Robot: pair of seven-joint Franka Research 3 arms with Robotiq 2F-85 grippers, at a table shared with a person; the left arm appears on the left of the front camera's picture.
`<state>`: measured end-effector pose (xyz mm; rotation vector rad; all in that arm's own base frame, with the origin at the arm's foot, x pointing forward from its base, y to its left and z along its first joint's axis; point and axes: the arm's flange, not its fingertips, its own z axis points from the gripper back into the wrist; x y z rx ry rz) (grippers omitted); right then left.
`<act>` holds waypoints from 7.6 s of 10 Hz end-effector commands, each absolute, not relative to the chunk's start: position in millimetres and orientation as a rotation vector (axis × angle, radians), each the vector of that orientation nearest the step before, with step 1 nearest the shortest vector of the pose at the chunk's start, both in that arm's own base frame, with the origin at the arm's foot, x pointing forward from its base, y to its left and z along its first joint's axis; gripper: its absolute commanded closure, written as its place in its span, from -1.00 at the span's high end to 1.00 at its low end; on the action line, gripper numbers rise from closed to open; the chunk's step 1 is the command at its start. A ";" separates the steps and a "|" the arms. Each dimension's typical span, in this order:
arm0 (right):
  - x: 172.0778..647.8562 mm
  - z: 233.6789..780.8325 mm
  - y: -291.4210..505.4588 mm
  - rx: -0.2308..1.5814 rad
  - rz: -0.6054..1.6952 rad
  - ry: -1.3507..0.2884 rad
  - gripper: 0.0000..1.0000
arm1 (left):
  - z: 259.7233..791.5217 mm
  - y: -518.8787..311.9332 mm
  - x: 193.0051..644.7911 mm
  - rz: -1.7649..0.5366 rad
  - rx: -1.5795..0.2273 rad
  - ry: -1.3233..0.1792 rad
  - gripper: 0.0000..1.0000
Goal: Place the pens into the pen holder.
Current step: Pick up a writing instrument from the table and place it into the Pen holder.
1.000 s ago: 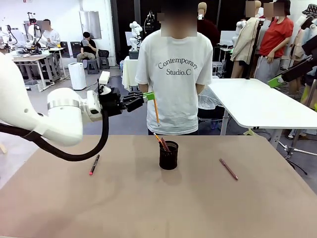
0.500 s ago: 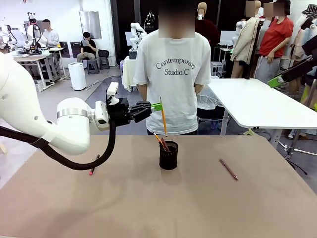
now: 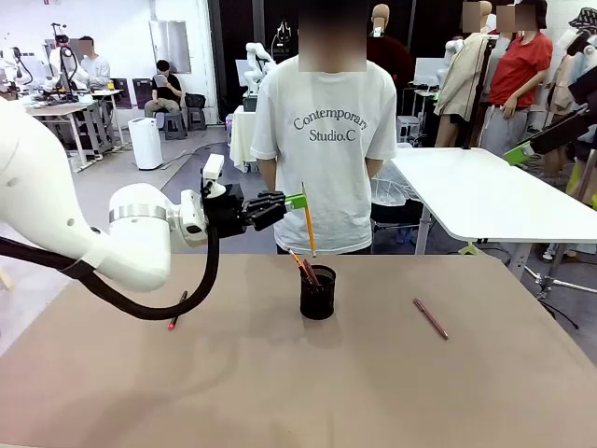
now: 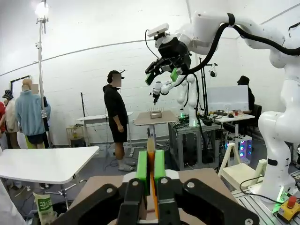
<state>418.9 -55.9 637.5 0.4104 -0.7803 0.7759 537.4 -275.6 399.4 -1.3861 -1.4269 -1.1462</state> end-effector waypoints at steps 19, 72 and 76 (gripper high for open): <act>419.9 638.6 -55.2 0.424 0.779 -0.796 1.00 | 336.4 -295.9 591.7 -1.194 -1.263 -1.429 1.00; 419.9 638.6 -55.2 0.424 0.779 -0.796 1.00 | 299.8 -148.7 633.5 -0.024 0.109 -0.079 -0.48; 419.9 638.6 -55.2 0.424 0.779 -0.796 1.00 | 302.7 -146.1 633.6 -0.019 0.084 -0.031 -1.00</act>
